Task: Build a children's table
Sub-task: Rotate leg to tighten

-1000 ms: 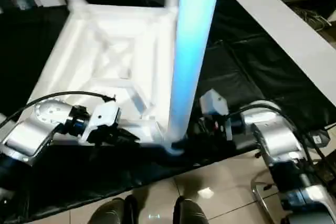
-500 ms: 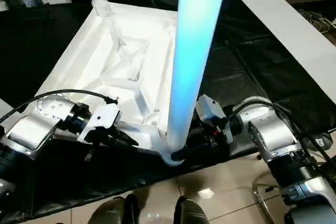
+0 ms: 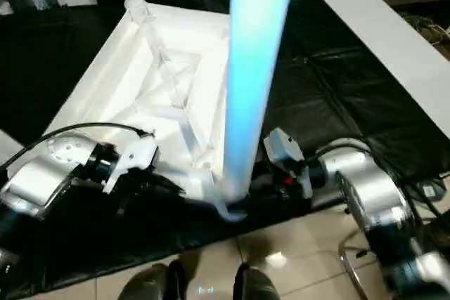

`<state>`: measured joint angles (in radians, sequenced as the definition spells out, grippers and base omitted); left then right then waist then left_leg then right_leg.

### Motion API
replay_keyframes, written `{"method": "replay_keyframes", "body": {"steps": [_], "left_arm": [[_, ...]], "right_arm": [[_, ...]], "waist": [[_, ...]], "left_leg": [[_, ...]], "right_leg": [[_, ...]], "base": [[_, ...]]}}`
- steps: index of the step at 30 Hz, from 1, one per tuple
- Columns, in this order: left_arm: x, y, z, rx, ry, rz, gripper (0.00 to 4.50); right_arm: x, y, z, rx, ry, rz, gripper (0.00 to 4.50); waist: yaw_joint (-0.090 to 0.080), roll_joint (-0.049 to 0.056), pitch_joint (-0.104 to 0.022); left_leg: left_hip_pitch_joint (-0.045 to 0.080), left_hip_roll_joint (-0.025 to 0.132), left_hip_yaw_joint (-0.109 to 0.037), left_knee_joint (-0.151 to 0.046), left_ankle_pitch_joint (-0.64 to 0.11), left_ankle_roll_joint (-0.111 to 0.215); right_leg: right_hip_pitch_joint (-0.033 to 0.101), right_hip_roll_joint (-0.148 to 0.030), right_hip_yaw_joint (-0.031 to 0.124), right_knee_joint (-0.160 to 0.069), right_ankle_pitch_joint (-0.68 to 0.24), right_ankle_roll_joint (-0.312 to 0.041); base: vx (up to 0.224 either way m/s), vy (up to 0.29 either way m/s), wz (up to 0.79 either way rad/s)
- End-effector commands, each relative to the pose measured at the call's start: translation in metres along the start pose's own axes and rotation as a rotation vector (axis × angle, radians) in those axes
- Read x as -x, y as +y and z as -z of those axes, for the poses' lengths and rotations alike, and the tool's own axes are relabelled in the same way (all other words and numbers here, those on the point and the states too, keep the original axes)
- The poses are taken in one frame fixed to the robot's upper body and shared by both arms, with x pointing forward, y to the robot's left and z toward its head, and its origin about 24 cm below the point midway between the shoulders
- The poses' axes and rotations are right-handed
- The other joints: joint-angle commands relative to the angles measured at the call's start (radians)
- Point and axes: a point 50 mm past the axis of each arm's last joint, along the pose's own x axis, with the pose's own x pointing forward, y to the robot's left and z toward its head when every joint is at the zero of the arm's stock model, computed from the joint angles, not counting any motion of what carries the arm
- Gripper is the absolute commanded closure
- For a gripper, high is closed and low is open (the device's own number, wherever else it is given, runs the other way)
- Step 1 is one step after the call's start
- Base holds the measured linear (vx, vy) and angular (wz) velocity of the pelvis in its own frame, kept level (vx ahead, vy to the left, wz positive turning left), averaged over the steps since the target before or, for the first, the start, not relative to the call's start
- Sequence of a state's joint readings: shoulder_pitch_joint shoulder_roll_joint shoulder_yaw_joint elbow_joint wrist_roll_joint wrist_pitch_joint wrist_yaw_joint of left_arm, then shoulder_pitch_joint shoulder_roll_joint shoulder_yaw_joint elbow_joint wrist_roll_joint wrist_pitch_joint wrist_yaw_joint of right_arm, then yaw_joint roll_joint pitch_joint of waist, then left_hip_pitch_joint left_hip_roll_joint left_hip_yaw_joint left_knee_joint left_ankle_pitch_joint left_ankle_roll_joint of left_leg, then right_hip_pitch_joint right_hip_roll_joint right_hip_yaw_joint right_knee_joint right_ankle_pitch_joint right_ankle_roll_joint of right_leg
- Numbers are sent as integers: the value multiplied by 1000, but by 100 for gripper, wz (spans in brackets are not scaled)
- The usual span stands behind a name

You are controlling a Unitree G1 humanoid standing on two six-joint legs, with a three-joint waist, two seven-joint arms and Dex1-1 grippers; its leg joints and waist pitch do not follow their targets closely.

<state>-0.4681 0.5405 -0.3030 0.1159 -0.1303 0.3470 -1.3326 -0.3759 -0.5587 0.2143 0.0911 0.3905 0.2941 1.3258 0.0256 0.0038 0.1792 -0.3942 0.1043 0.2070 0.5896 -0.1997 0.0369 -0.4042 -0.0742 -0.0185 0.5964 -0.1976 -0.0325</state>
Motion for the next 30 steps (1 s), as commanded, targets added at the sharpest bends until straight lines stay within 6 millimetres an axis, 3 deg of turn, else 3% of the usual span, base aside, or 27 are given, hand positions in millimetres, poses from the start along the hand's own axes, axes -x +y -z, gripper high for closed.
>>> {"method": "replay_keyframes", "body": {"steps": [1,2,3,4,6,8,11,15,16,18,19,21,24,26,30], "left_arm": [[-27,-5,-9,56,-61,-52,450],[-31,-3,-13,78,-85,-110,450],[-33,-2,-15,91,-99,-148,450],[-35,-2,-17,104,-110,-184,450],[-46,-2,-24,149,-154,-282,450],[-52,-1,-29,167,-173,-345,450],[-60,2,-35,191,-187,-441,450],[-77,3,-41,204,-178,-561,450],[-77,3,-41,201,-171,-567,450],[-78,3,-41,201,-161,-578,450],[-78,3,-40,201,-159,-579,450],[-76,2,-40,208,-158,-568,450],[-73,1,-40,210,-166,-553,450],[-70,1,-39,195,-163,-529,450],[-63,-3,-25,116,-126,-365,450]], "right_arm": [[-30,2,6,-71,-12,80,244],[-37,-1,6,-97,-34,147,244],[-42,-2,6,-117,-48,190,244],[-47,-4,6,-125,-67,236,244],[-60,-9,6,-157,-103,393,244],[-67,-15,5,-187,-124,509,246],[-76,-25,1,-237,-155,684,248],[-92,-36,-13,-289,-237,890,248],[-92,-36,-14,-271,-235,902,193],[-91,-36,-15,-246,-231,919,179],[-91,-36,-15,-238,-229,919,173],[-78,-34,-11,-215,-227,915,143],[-67,-32,-10,-177,-234,902,125],[-52,-32,-8,-141,-245,901,98],[-2,-31,-7,-13,-215,786,66]], "waist": [[-8,-8,-38],[-19,-4,-33],[-33,-7,-32],[-39,-8,-32],[-61,-8,-33],[-72,-10,-34],[-81,-8,-33],[-93,-4,-39],[-94,-3,-40],[-92,-4,-43],[-91,-3,-44],[-85,-4,-51],[-76,-8,-54],[-67,-9,-57],[-54,-7,-65]], "left_leg": [[35,140,-70,-102,-263,20],[27,135,-84,-105,-328,-26],[29,135,-93,-106,-385,-57],[28,135,-98,-107,-403,-65],[19,133,-102,-113,-427,-77],[27,129,-99,-108,-433,-71],[29,128,-94,-108,-399,-51],[31,130,-87,-110,-367,-50],[30,130,-85,-110,-357,-48],[31,130,-77,-108,-325,-32],[26,128,-75,-107,-285,-11],[28,128,-69,-100,-210,30],[26,128,-65,-94,-172,75],[26,125,-62,-89,-149,92],[26,124,-60,-79,-63,156]], "right_leg": [[25,-111,58,-79,-364,-268],[27,-116,56,-83,-501,-232],[19,-117,57,-91,-579,-201],[18,-117,55,-92,-594,-188],[18,-114,56,-92,-583,-165],[7,-114,59,-101,-588,-152],[4,-110,61,-106,-550,-145],[4,-103,61,-100,-421,-166],[4,-101,61,-98,-395,-168],[9,-99,63,-94,-310,-179],[16,-101,63,-89,-254,-190],[23,-102,63,-84,-166,-209],[28,-104,61,-85,-154,-223],[31,-105,60,-84,-158,-227],[39,-98,53,-68,-42,-257]], "base": [[0,0,0],[-50,15,-17],[-50,15,-17],[-49,30,-21],[-37,32,-22],[-12,11,-9],[0,0,0],[0,0,0],[0,0,0],[0,0,0],[0,0,0],[0,0,0],[0,0,0],[0,0,0],[0,0,0]]}}
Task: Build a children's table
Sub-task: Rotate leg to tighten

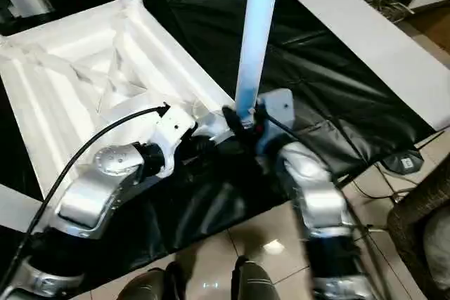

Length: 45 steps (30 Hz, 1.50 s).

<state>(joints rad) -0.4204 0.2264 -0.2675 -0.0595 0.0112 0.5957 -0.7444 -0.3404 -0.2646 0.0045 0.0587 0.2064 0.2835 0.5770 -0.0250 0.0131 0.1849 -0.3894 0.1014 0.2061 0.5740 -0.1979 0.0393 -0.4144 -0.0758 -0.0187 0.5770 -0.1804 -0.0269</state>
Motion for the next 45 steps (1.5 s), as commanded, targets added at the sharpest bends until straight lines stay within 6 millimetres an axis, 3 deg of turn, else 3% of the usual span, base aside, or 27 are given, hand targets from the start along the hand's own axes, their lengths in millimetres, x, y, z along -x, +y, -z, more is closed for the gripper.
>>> {"method": "replay_keyframes", "body": {"steps": [1,3,6,14,16,20,21,22,26,28,36,45], "left_arm": [[-5,-13,12,14,11,152,450],[3,-11,17,-39,10,258,450],[10,-10,23,-53,24,354,450],[27,-5,34,-155,95,576,450],[32,0,36,-219,144,669,450],[34,4,34,-256,170,728,450],[34,5,33,-274,180,761,450],[34,5,33,-285,183,781,450],[33,6,33,-310,196,821,450],[32,7,32,-315,196,826,450],[30,13,32,-339,204,835,450],[29,18,32,-329,202,812,450]], "right_arm": [[5,0,-1,-2,-17,-86,54],[17,-13,-7,33,-5,-175,36],[27,-18,-11,75,24,-312,11],[45,-12,-12,154,115,-681,11],[46,-10,-6,204,192,-840,11],[40,-9,-7,172,208,-916,56],[35,-8,-10,157,204,-958,68],[34,-7,-11,146,207,-989,78],[33,-4,-13,126,220,-1070,112],[33,-3,-13,125,231,-1092,129],[32,-1,-12,104,266,-1135,206],[32,2,-12,85,252,-1157,238]], "waist": [[0,-16,-70],[5,-13,-70],[9,-12,-72],[28,-13,-73],[33,-12,-72],[35,-17,-70],[38,-15,-72],[36,-20,-71],[50,-18,-75],[51,-22,-75],[53,-23,-68],[56,-21,-68]], "left_leg": [[22,127,-58,-62,-58,164],[22,126,-57,-60,-50,184],[28,129,-57,-59,-50,185],[37,135,-54,-60,-47,177],[37,133,-55,-58,-66,177],[36,136,-53,-62,-99,149],[40,138,-52,-61,-95,142],[39,137,-51,-61,-90,144],[42,139,-48,-57,-46,157],[38,139,-48,-56,-31,160],[39,140,-49,-62,-89,130],[40,141,-48,-66,-108,112]], "right_leg": [[46,-95,52,-48,-50,-267],[47,-96,51,-47,-60,-275],[44,-93,48,-46,-69,-288],[41,-94,48,-41,-73,-301],[39,-91,43,-40,-97,-304],[41,-96,46,-43,-153,-308],[38,-97,46,-42,-149,-306],[38,-95,46,-41,-143,-308],[36,-96,45,-33,-91,-313],[38,-97,45,-29,-70,-316],[36,-101,48,-41,-155,-304],[35,-101,49,-42,-152,-306]], "base": [[0,0,0],[0,0,0],[0,0,0],[0,0,0],[0,0,0],[0,0,0],[0,0,0],[0,0,0],[0,0,0],[0,0,0],[0,0,0],[0,0,0]]}}
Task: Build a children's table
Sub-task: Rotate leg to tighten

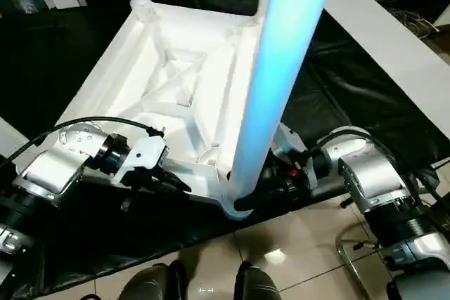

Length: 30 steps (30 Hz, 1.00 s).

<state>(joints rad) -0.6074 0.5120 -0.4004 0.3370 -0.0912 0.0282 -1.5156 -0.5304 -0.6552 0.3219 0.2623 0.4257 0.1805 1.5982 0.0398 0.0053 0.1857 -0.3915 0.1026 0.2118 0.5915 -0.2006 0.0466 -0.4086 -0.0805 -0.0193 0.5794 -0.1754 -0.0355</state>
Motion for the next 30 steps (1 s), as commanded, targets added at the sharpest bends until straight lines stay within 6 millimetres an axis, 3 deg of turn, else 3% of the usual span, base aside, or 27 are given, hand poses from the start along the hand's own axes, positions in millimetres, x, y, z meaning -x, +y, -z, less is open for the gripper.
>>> {"method": "replay_keyframes", "body": {"steps": [1,7,10,13,15,16,18,19,21,23,25,28,30], "left_arm": [[-13,-7,11,43,53,77,450],[-16,-7,8,134,-5,-62,450],[-22,-7,1,182,-47,-188,450],[-29,-8,-4,224,-84,-268,450],[-33,-8,-7,252,-102,-315,450],[-40,-6,-11,292,-128,-392,450],[-45,-2,-15,325,-151,-454,450],[-48,1,-18,340,-163,-486,450],[-54,13,-26,367,-191,-590,450],[-55,17,-28,370,-189,-613,450],[-56,26,-29,352,-166,-679,450],[-56,31,-31,337,-141,-721,450],[-56,34,-33,334,-133,-741,450]], "right_arm": [[-1,3,-3,-4,-27,-28,239],[-10,8,1,-101,-134,64,241],[-22,10,9,-133,-166,197,241],[-32,9,14,-148,-177,302,241],[-38,5,15,-158,-183,383,241],[-49,-1,14,-171,-200,490,241],[-60,-8,11,-197,-233,583,245],[-67,-14,7,-211,-257,640,246],[-84,-31,-5,-256,-317,802,248],[-88,-37,-8,-269,-328,855,250],[-95,-53,-14,-332,-351,1001,250],[-99,-60,-18,-375,-376,1063,250],[-99,-61,-21,-338,-385,1095,180]], "waist": [[-9,-13,-68],[-5,-14,-66],[-14,-14,-55],[-25,-16,-45],[-41,-13,-45],[-55,-16,-42],[-75,-20,-39],[-79,-21,-41],[-94,-21,-37],[-108,-22,-37],[-116,-17,-36],[-118,-14,-38],[-114,-13,-39]], "left_leg": [[42,141,-53,-84,-109,103],[38,145,-57,-89,-109,92],[36,141,-65,-97,-202,55],[35,142,-76,-104,-290,-2],[36,138,-84,-107,-340,-27],[29,140,-86,-113,-361,-47],[26,132,-97,-108,-408,-61],[24,130,-100,-106,-413,-60],[26,125,-99,-104,-427,-53],[22,120,-106,-103,-447,-65],[25,119,-105,-103,-459,-67],[27,124,-97,-108,-445,-66],[32,127,-88,-110,-424,-63]], "right_leg": [[29,-97,50,-45,-160,-298],[31,-102,52,-46,-166,-296],[27,-106,56,-65,-328,-266],[22,-110,60,-80,-491,-216],[18,-105,56,-81,-542,-198],[17,-104,58,-79,-533,-194],[12,-110,57,-87,-624,-163],[12,-111,55,-88,-642,-152],[-1,-106,58,-98,-688,-122],[-3,-106,50,-98,-731,-101],[-7,-103,52,-99,-693,-96],[-6,-99,57,-92,-562,-118],[-6,-96,59,-89,-465,-143]], "base": [[0,0,0],[0,0,0],[0,0,0],[0,0,0],[0,0,0],[0,0,0],[-22,8,-10],[0,0,0],[0,0,0],[0,0,0],[0,0,0],[0,0,0],[0,0,0]]}}
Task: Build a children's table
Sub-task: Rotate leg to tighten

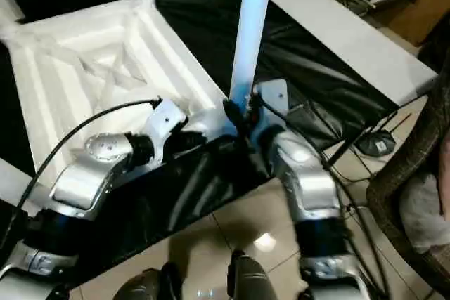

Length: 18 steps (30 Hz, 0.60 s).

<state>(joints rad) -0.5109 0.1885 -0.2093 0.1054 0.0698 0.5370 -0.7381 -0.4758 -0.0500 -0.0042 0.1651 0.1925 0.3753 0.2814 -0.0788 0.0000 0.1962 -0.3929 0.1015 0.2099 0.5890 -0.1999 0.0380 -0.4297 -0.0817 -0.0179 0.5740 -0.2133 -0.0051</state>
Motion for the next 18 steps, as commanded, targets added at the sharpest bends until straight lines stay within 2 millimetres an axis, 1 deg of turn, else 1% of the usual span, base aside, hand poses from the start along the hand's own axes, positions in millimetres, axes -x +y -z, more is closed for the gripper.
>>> {"method": "replay_keyframes", "body": {"steps": [1,2,3,4,5,6,7,8,9,10,11,12,13,14,15,16,17,18], "left_arm": [[-20,-22,-8,-4,-31,73,450],[-20,-22,-8,-12,-25,67,450],[-19,-22,-7,-19,-23,70,450],[-19,-23,-6,-23,-23,85,450],[-18,-23,-5,-25,-24,95,450],[-17,-24,-4,-31,-23,116,450],[-15,-24,0,-34,-21,146,450],[-13,-25,2,-36,-20,166,450],[-12,-25,4,-39,-18,175,450],[-10,-25,7,-66,-24,220,450],[-7,-25,11,-76,-14,250,450],[-5,-25,14,-81,-7,271,450],[-2,-25,18,-104,-5,315,450],[1,-24,21,-110,8,341,450],[4,-22,25,-125,21,365,450],[7,-20,26,-142,27,386,450],[7,-19,27,-147,30,393,450],[12,-16,29,-174,43,432,450]], "right_arm": [[-11,46,16,-58,61,-184,180],[-7,45,16,-42,50,-167,177],[-5,43,16,-40,49,-164,171],[-2,41,16,-32,42,-174,144],[0,39,16,-26,36,-183,144],[3,33,16,-16,35,-183,130],[11,23,14,7,23,-209,130],[16,17,13,23,16,-228,125],[19,14,12,34,13,-233,113],[27,5,9,66,6,-261,99],[32,0,7,87,-3,-299,89],[36,-3,5,101,-8,-327,80],[42,-9,2,123,-5,-363,80],[47,-15,-1,146,-2,-401,60],[51,-21,-4,173,7,-431,51],[55,-26,-6,188,18,-454,43],[56,-27,-7,194,21,-463,43],[62,-34,-9,228,43,-525,43]], "waist": [[6,-8,-50],[7,-5,-50],[8,-6,-50],[12,-6,-51],[14,-6,-52],[16,-9,-51],[18,-8,-52],[23,-8,-53],[26,-8,-53],[31,-8,-56],[37,-11,-55],[39,-11,-54],[43,-7,-54],[43,-12,-56],[49,-12,-59],[52,-12,-60],[58,-8,-63],[62,-8,-64]], "left_leg": [[33,128,-83,-107,-415,-52],[29,128,-81,-106,-388,-43],[27,128,-78,-107,-376,-38],[31,129,-75,-105,-358,-28],[30,129,-73,-105,-338,-18],[31,130,-71,-105,-332,-11],[31,130,-71,-104,-329,-7],[33,131,-70,-103,-323,1],[34,132,-68,-103,-316,7],[35,132,-65,-102,-294,16],[34,131,-64,-102,-287,31],[35,131,-62,-101,-291,36],[41,132,-60,-99,-293,39],[39,128,-61,-98,-289,48],[39,129,-59,-96,-259,58],[42,128,-57,-95,-242,67],[44,129,-54,-93,-208,81],[47,130,-51,-91,-191,89]], "right_leg": [[17,-95,59,-81,-400,-180],[22,-97,61,-78,-352,-195],[24,-97,61,-78,-340,-197],[24,-97,63,-77,-320,-201],[28,-97,63,-76,-299,-205],[28,-96,63,-77,-298,-204],[29,-97,63,-76,-298,-204],[32,-97,62,-76,-296,-203],[32,-96,63,-76,-284,-203],[33,-94,62,-73,-253,-213],[38,-94,62,-73,-248,-216],[35,-96,63,-74,-258,-217],[31,-97,65,-78,-281,-219],[37,-94,63,-78,-298,-223],[39,-97,63,-75,-280,-230],[38,-95,63,-75,-263,-234],[38,-93,62,-71,-217,-247],[37,-92,62,-69,-192,-254]], "base": [[0,0,0],[0,0,0],[0,0,0],[0,0,0],[0,0,0],[0,0,0],[0,0,0],[0,0,0],[0,0,0],[0,0,0],[0,0,0],[61,-38,9],[0,0,0],[0,0,0],[0,0,0],[0,0,0],[0,0,0],[0,0,0]]}}
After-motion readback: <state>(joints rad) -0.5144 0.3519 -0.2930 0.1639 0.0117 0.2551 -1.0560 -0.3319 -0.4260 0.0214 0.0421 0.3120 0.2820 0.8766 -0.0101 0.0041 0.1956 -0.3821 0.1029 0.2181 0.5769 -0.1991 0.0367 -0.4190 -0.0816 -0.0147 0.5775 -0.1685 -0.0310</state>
